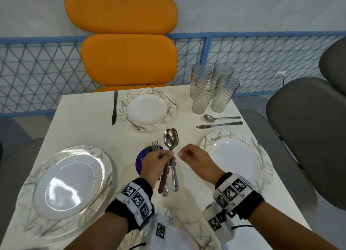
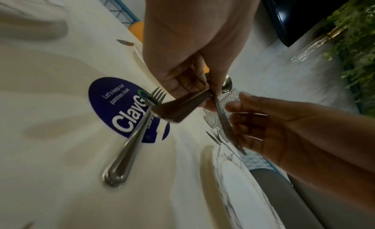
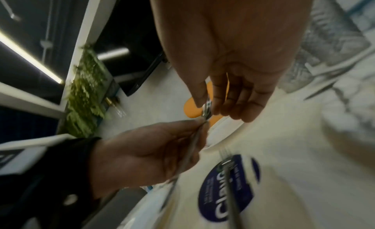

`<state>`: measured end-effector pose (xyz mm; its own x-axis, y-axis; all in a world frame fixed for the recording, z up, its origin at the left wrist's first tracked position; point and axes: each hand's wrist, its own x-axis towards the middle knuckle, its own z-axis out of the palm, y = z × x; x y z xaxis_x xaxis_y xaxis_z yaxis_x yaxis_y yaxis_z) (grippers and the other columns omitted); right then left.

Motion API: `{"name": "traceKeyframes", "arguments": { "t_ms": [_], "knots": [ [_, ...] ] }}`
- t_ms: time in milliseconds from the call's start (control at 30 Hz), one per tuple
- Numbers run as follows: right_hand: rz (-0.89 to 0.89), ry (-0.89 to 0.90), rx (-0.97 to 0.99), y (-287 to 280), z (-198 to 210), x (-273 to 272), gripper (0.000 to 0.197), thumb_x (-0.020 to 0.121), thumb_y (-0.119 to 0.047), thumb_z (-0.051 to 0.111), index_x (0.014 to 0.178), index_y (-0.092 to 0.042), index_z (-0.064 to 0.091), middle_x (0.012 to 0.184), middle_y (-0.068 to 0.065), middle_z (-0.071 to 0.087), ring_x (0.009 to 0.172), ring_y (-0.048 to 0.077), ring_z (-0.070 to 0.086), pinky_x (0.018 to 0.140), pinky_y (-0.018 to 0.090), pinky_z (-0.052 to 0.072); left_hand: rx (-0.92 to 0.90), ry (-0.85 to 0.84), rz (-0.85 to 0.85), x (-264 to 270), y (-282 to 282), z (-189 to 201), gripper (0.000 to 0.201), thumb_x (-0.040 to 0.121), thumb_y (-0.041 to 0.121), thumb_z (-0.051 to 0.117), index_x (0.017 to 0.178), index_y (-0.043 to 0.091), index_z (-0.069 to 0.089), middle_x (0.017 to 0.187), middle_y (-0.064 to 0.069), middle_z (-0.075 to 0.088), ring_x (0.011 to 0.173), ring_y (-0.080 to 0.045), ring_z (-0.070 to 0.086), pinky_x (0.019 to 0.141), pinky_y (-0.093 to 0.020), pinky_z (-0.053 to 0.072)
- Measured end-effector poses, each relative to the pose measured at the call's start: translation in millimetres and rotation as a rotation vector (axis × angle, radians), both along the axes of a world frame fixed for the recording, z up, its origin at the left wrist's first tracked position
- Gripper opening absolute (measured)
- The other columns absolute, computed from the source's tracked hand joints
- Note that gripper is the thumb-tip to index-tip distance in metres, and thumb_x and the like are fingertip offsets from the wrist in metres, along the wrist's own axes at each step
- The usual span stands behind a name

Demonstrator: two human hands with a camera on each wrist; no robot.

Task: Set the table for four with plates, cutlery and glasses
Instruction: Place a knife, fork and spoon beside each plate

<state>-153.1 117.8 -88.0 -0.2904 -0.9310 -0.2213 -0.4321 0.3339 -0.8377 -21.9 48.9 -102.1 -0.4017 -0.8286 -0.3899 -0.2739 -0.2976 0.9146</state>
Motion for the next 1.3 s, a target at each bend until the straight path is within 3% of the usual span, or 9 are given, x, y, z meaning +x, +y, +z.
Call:
{"name": "traceKeyframes", "arguments": {
  "t_ms": [67, 167, 300, 567, 700, 867, 1067, 1200, 1300],
  "knots": [
    [-0.06, -0.118, -0.009, 12, -1, 26, 0.007, 0.09, -0.02, 0.058, 0.088, -0.014, 0.055, 0.08, 0.002, 0.058, 0.067, 0.01, 0.048, 0.059, 0.011, 0.039, -0.008, 0.003, -0.011, 9, 12, 6, 0.015, 0.09, 0.014, 0.058, 0.082, 0.006, 0.069, 0.065, 0.0, 0.065, 0.051, -0.005, 0.057, 0.047, -0.012, 0.042],
    [-0.17, -0.148, -0.016, 26, -6, 49, 0.019, 0.086, -0.012, 0.063, 0.08, -0.024, 0.048, 0.069, -0.005, 0.053, 0.063, 0.009, 0.049, 0.058, 0.017, 0.04, 0.009, 0.024, -0.048, 25, 25, 14, 0.017, 0.09, 0.015, 0.057, 0.077, 0.01, 0.067, 0.062, 0.001, 0.064, 0.06, -0.012, 0.057, 0.057, -0.021, 0.05],
    [-0.257, -0.184, -0.002, 46, 6, 78, 0.017, 0.083, -0.013, 0.067, 0.091, -0.014, 0.052, 0.067, -0.005, 0.054, 0.059, 0.01, 0.051, 0.059, 0.026, 0.046, 0.014, 0.019, -0.108, 48, 39, 27, 0.015, 0.089, 0.018, 0.061, 0.09, 0.004, 0.068, 0.073, -0.006, 0.065, 0.067, -0.017, 0.06, 0.072, -0.035, 0.054],
    [-0.345, -0.342, -0.017, 109, 28, 103, 0.011, 0.084, 0.004, 0.061, 0.091, -0.005, 0.059, 0.068, 0.003, 0.056, 0.059, 0.011, 0.052, 0.055, 0.017, 0.046, -0.003, 0.027, -0.331, 86, 72, 39, 0.018, 0.086, 0.014, 0.065, 0.094, -0.002, 0.066, 0.078, -0.009, 0.067, 0.067, -0.016, 0.065, 0.062, -0.029, 0.059],
    [-0.522, -0.401, -0.017, 164, 22, 86, 0.017, 0.083, 0.007, 0.06, 0.078, -0.01, 0.062, 0.07, 0.004, 0.057, 0.062, 0.013, 0.051, 0.057, 0.017, 0.045, -0.051, 0.017, -0.364, 103, 83, 39, 0.015, 0.086, 0.014, 0.065, 0.089, 0.0, 0.068, 0.073, -0.008, 0.067, 0.063, -0.013, 0.065, 0.06, -0.026, 0.058],
    [-0.628, -0.186, 0.204, 236, -1, 53, 0.013, 0.082, 0.004, 0.062, 0.079, -0.009, 0.063, 0.07, 0.003, 0.058, 0.059, 0.009, 0.046, 0.044, 0.007, 0.038, -0.075, -0.038, -0.264, 115, 81, 34, 0.012, 0.085, 0.015, 0.066, 0.088, 0.004, 0.068, 0.078, -0.008, 0.068, 0.068, -0.018, 0.066, 0.068, -0.033, 0.06],
    [-0.62, -0.124, 0.417, 282, -44, 37, 0.007, 0.08, -0.001, 0.065, 0.081, -0.007, 0.068, 0.083, 0.009, 0.064, 0.064, 0.013, 0.05, 0.053, 0.018, 0.038, -0.028, -0.019, -0.113, 109, 86, 31, 0.009, 0.083, 0.016, 0.067, 0.086, 0.007, 0.068, 0.079, -0.01, 0.067, 0.07, -0.02, 0.065, 0.07, -0.034, 0.058],
    [-0.604, -0.026, 0.436, 286, -58, 38, 0.013, 0.081, -0.005, 0.066, 0.072, -0.013, 0.065, 0.067, 0.0, 0.061, 0.056, 0.01, 0.05, 0.053, 0.016, 0.041, -0.005, 0.005, -0.064, 105, 95, 29, 0.008, 0.084, 0.015, 0.068, 0.083, 0.007, 0.067, 0.078, -0.01, 0.066, 0.072, -0.02, 0.065, 0.072, -0.034, 0.058],
    [-0.561, 0.154, 0.44, 288, -60, 44, 0.005, 0.083, -0.012, 0.064, 0.084, -0.008, 0.068, 0.077, 0.005, 0.066, 0.07, 0.018, 0.059, 0.07, 0.023, 0.044, 0.021, 0.006, -0.034, 106, 101, 26, 0.011, 0.084, 0.016, 0.068, 0.081, 0.005, 0.066, 0.077, -0.01, 0.065, 0.071, -0.019, 0.064, 0.069, -0.033, 0.057]
  ]
}}
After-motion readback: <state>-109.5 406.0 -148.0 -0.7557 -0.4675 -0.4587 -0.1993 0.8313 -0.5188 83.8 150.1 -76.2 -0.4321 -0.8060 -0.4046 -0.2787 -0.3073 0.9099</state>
